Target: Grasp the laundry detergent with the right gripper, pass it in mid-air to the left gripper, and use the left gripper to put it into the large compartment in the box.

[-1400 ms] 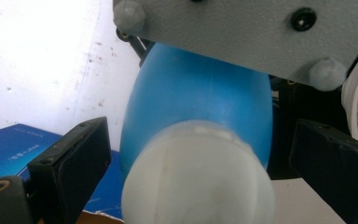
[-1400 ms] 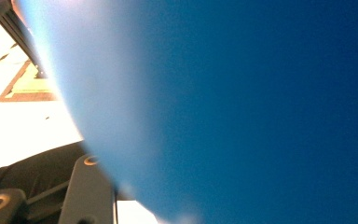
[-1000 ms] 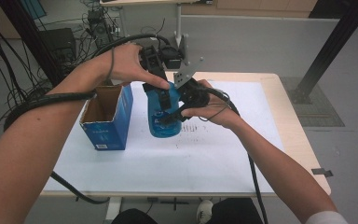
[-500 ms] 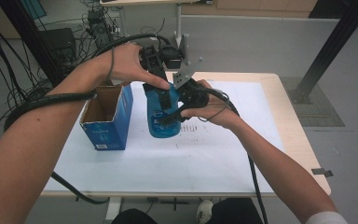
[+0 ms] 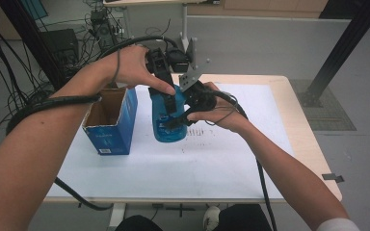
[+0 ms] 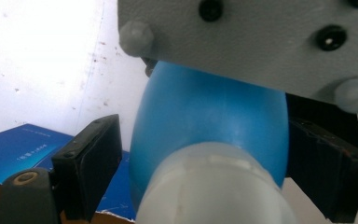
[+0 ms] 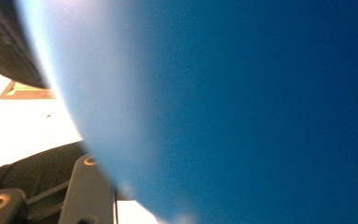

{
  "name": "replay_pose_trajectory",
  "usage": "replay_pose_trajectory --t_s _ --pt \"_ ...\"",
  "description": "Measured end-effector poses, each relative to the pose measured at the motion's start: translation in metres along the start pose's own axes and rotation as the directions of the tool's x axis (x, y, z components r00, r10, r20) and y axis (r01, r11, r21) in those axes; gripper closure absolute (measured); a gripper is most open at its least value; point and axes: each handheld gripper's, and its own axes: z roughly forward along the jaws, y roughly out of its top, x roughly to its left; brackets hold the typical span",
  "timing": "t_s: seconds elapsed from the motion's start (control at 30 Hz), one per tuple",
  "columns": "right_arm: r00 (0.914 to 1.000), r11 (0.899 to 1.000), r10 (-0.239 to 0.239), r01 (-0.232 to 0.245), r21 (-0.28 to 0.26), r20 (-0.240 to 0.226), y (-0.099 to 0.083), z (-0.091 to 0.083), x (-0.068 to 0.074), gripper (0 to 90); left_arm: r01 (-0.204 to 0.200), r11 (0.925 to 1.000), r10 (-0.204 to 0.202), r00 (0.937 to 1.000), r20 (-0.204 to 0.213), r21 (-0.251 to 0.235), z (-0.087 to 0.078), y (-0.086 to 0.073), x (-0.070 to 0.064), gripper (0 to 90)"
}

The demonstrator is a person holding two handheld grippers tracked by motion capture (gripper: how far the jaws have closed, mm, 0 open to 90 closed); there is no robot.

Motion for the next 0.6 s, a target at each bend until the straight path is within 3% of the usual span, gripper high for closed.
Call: replay_pose_trajectory --t_s 0.27,0.33,0.47,0.6 --pt "1.0000 1.000 -0.007 0.007 -0.002 -0.004 -0.0001 0.0003 -0.0004 42.8 -0.003 1.0000 0.003 1.0000 0.001 0.009 0.0028 0.0003 0.0006 17.9" --pt "0.9999 1.000 -0.011 0.011 -0.003 -0.002 0.0001 0.0005 -0.0003 42.8 -0.007 0.9999 0.007 1.0000 0.000 0.009 0.0027 0.0007 0.0007 20.6" --pt "0.9999 1.000 -0.008 0.008 0.003 -0.010 0.0002 0.0009 0.0008 42.8 -0.021 0.9997 0.021 0.9996 0.016 0.007 0.0026 0.0009 0.0009 34.5" --pt "0.9998 1.000 -0.018 0.018 0.001 -0.007 0.0000 0.0012 -0.0001 42.8 -0.024 0.9997 0.024 0.9996 0.015 0.003 0.0032 0.0006 0.0004 36.5"
